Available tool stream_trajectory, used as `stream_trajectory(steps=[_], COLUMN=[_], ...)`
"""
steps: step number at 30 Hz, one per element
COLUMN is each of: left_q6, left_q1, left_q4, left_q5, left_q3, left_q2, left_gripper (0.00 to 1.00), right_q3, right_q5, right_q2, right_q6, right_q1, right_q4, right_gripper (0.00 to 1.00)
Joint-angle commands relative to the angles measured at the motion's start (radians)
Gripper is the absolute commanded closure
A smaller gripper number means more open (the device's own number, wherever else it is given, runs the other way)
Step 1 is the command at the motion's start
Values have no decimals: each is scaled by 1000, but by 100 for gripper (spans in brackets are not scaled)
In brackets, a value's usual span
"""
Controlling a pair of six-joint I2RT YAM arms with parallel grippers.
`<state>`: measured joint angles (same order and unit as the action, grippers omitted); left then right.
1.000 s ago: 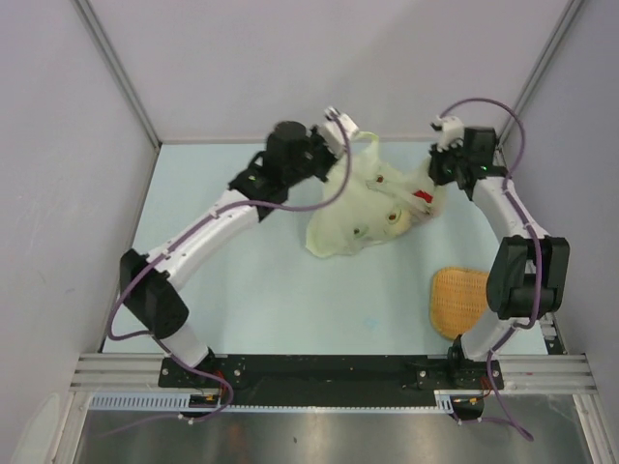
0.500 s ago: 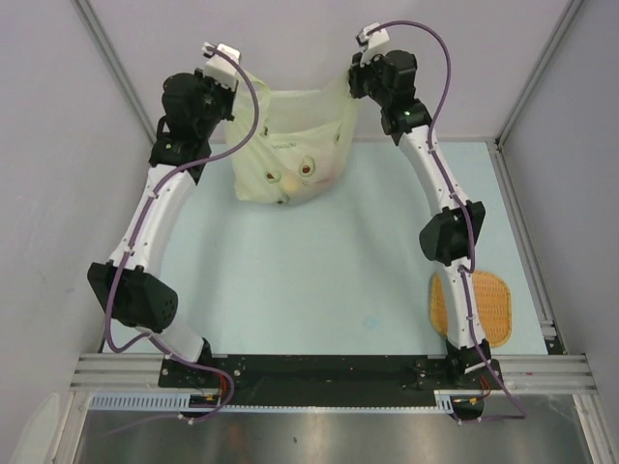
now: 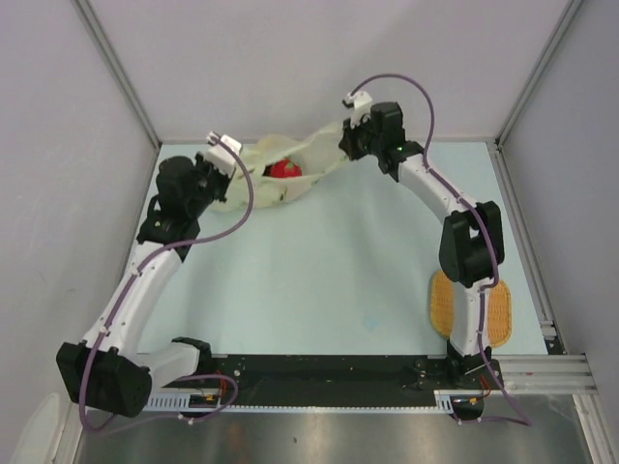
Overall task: Take the fake fruits out of the plastic bag
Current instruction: Place the plastic bag at the center of the board.
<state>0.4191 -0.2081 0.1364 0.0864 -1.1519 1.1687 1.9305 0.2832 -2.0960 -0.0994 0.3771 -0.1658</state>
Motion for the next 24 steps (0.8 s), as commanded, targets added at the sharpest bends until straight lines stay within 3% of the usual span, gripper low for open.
stream_trajectory(steps=[1, 4, 5, 6, 9, 10, 11, 13, 16, 20, 24], left_q6=[-17, -46, -66, -78, -156, -175, -195, -200, -230, -359, -446], left_q1=[-5, -11, -11, -13, -13, -11, -13, -11, -11, -14, -53], left_q4=[86, 130, 149, 163, 238, 259, 308, 377, 468, 505, 468], left_q5=[124, 151, 148, 148, 144, 156, 176, 255, 392, 542, 602], left_q3=[156, 201, 201, 196, 141, 124, 94, 69, -6, -28, 41], left_q2=[-102, -155, -174, -181, -225, -240, -253, -293, -322, -297, -267], left_gripper=[100, 98, 92, 72, 30, 26, 21, 18, 17, 34, 34], right_q3=[-235, -287, -295, -301, -315, -326, -334, -347, -357, -372, -372], right_q5=[37, 28, 22, 13, 7, 7, 7, 2, 2, -6, -6], right_q2=[163, 209, 220, 234, 283, 306, 316, 341, 358, 370, 370], right_q6=[-40, 24, 29, 29, 24, 24, 24, 30, 41, 49, 49], right_q1=[62, 72, 77, 82, 97, 105, 108, 114, 117, 118, 117], right_q4=[21, 29, 32, 32, 20, 17, 11, 3, -9, 0, 3], right_gripper=[97, 90, 86, 84, 71, 64, 49, 36, 32, 32, 32])
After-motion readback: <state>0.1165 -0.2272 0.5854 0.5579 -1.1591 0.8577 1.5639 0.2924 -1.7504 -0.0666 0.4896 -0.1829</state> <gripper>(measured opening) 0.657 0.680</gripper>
